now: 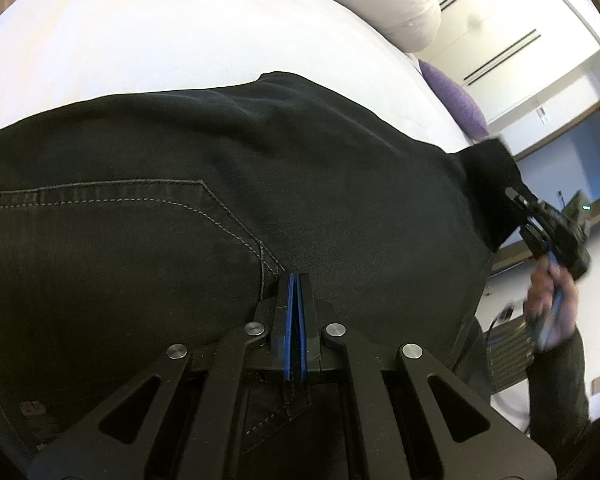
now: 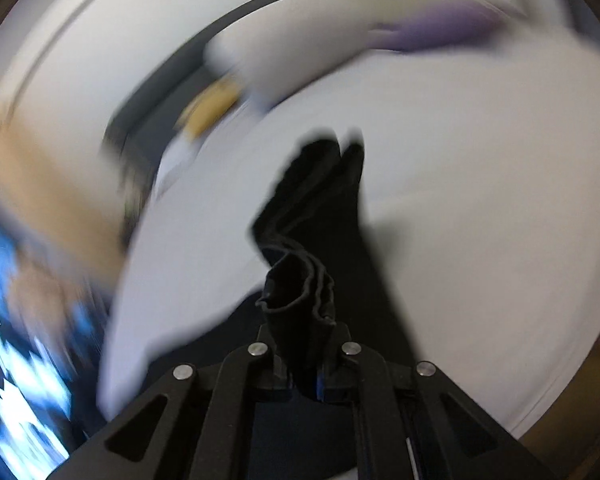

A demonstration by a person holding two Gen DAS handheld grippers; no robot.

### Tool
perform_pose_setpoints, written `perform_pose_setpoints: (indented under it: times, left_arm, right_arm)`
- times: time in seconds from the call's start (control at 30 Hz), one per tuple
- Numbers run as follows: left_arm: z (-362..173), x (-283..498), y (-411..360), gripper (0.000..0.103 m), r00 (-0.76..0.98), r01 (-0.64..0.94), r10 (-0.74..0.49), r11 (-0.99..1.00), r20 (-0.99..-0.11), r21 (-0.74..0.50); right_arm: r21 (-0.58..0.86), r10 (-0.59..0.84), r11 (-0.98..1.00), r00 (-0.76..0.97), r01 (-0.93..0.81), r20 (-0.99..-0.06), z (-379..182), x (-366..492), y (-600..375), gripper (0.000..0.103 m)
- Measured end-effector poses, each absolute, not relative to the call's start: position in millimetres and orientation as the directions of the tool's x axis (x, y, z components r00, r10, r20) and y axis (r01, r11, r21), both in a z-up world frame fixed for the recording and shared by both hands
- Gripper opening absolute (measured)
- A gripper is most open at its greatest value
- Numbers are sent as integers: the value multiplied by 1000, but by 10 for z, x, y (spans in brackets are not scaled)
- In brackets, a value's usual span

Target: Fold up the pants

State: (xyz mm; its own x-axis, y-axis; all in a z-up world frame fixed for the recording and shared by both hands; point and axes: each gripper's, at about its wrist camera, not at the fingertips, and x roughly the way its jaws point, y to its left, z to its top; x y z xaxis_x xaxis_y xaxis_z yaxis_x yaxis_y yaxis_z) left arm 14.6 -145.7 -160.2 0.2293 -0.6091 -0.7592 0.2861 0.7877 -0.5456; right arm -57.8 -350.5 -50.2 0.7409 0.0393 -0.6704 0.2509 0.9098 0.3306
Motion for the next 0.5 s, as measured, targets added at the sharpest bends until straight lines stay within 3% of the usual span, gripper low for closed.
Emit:
perform_pose_setpoints:
  times: [0.17,0.23,0.33,0.37,0.4,0.47,0.5]
  left_arm:
    - [-1559,158,-1408,2,233,237,-626,779,-744,-581]
    - [-1567,175,-1354,2,223,205,-643,766,-733,-609]
    - [-1526,200,-1291,9,214,164,-679,733,-702,-660]
    - [-1505,199,-1298,21,216,152,-697,716,-684,-682]
    - [-1495,215,-1293,46,217,136,-717,695,-663,-707]
    - [-1451,267,-1318,78,224,115,-764,637,-605,-762]
    - [-1415,293,-1347,85,228,114,-774,623,-590,-774]
  right_arm:
    - [-46,-56,998,611,31,-790,-1001,-375,-2189,8]
    - [-198,-168,980,614,20,-771,-1205,-409,-1969,9]
    - [-220,-186,975,630,25,-754,-1191,-474,-1966,9]
    - [-226,-191,974,635,26,-748,-1166,-501,-1974,9]
    - [-247,-203,969,647,23,-735,-1134,-540,-1958,9]
    - [-282,-221,959,670,19,-708,-1048,-551,-1887,9]
    - [-294,-226,956,682,17,-696,-1015,-589,-1852,9]
